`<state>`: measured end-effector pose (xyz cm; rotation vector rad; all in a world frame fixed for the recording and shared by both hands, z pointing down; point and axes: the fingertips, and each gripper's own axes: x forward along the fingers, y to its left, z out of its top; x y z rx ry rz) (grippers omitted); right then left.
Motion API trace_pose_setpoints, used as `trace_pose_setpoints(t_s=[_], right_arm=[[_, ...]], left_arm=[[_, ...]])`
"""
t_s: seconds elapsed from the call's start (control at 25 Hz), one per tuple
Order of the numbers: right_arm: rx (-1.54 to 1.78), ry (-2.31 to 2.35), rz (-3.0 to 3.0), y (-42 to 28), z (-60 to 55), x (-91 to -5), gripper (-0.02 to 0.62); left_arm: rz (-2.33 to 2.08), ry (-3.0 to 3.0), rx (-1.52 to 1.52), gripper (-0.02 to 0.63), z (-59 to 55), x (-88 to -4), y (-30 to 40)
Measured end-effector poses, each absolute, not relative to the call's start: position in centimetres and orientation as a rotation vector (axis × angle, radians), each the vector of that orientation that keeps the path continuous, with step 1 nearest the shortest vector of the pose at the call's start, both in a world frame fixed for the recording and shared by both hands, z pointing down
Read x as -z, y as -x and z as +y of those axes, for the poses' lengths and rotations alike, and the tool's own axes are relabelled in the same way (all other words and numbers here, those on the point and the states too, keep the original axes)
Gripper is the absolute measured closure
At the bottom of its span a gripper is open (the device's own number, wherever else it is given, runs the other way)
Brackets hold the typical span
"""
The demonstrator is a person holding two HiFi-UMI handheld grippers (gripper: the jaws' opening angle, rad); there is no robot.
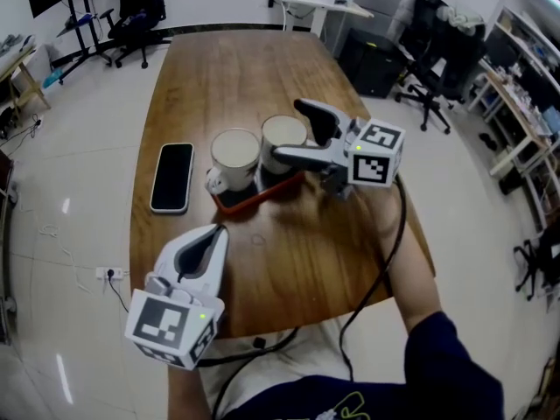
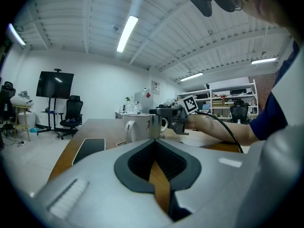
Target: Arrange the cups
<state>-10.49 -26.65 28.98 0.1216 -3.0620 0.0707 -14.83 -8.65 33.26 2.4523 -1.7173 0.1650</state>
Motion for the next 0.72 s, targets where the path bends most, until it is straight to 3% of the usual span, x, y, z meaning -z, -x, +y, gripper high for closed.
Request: trace_pose_setpoints(t_s=[0.12,0.28,0.4,0.6,0.72], right_arm=[[-0.077,-0.203,-3.167,8.6,-27.8,-26.8,0.039],[-0.133,-0.257,-3.256,5.8,-28.9,-24.6,0.071],[-0.155,-0.319,-3.285,4.1,-29.7,-24.0,0.198],[-0.143,-0.573,-3.243,1.5,-32.2,-24.7,0.586],[-0.194,-0.696,-3.171,0.7,-34.0,-26.3,0.586]], left_arm=[[-1.715,-2.452,-0.16,0.603,-8.6,-33.4,14.8],[-1.718,-2.452,-0.156,0.603,-8.5,-33.3,14.9],[-1.715,-2.456,-0.157,0.603,-8.5,-33.2,14.9],[-1.714,-2.453,-0.159,0.603,-8.4,-33.3,15.0],[-1.715,-2.45,-0.157,0.603,-8.5,-33.4,15.0]])
